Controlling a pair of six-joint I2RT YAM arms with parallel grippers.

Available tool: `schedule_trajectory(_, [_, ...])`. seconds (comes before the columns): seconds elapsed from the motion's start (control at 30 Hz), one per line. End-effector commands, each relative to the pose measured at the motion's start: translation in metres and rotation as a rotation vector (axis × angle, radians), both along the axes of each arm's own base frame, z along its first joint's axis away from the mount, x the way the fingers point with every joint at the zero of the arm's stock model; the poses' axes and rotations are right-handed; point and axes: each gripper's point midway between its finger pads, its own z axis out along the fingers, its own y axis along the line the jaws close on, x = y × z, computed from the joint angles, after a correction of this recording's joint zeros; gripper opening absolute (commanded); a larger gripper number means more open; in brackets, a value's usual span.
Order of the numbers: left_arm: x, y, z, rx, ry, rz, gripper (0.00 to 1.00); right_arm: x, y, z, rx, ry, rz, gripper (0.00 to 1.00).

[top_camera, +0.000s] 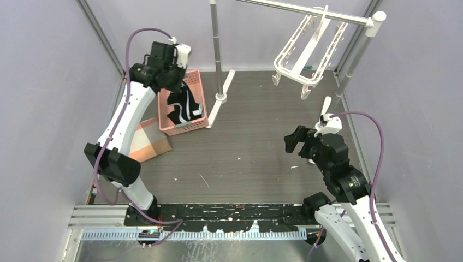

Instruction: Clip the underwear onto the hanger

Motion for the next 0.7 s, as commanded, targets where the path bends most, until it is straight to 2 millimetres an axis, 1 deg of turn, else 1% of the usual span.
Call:
schedule_trajectory(0.0, [-0.043, -0.027, 0.061, 0.041, -0.113, -0.072, 0.00, 0.007, -0.003, 0.040, 0.023, -0.163, -0.012, 1.00])
schedule_trajectory(0.13, [-0.075, -0.042, 0.090, 0.002, -0.162, -0.121, 0.00, 0.004, -0.008, 0.056, 0.030, -0.224, -0.023, 1.00])
schedule_trajectory(0.23, [-0.100, -0.053, 0.111, -0.020, -0.200, -0.166, 0.00, 0.001, -0.007, 0.063, 0.038, -0.251, -0.013, 1.00])
schedule_trajectory(0.3, [-0.118, -0.064, 0.120, -0.029, -0.213, -0.210, 0.00, -0.001, -0.007, 0.067, 0.046, -0.265, -0.011, 1.00])
schedule_trajectory(0.37, [-0.138, -0.077, 0.126, -0.036, -0.211, -0.272, 0.00, -0.003, -0.008, 0.068, 0.051, -0.276, -0.014, 1.00])
schedule_trajectory(0.4, [-0.146, -0.082, 0.128, -0.040, -0.211, -0.295, 0.00, -0.004, -0.009, 0.070, 0.052, -0.284, -0.018, 1.00])
schedule_trajectory(0.5, [-0.175, -0.104, 0.125, -0.047, -0.192, -0.392, 0.00, -0.007, -0.011, 0.073, 0.064, -0.306, -0.021, 1.00])
schedule_trajectory(0.53, [-0.186, -0.114, 0.119, -0.035, -0.176, -0.434, 0.00, -0.008, -0.011, 0.074, 0.069, -0.313, -0.026, 1.00])
schedule_trajectory(0.67, [-0.215, -0.133, 0.103, 0.041, -0.132, -0.523, 0.00, -0.010, -0.008, 0.076, 0.094, -0.332, -0.012, 1.00])
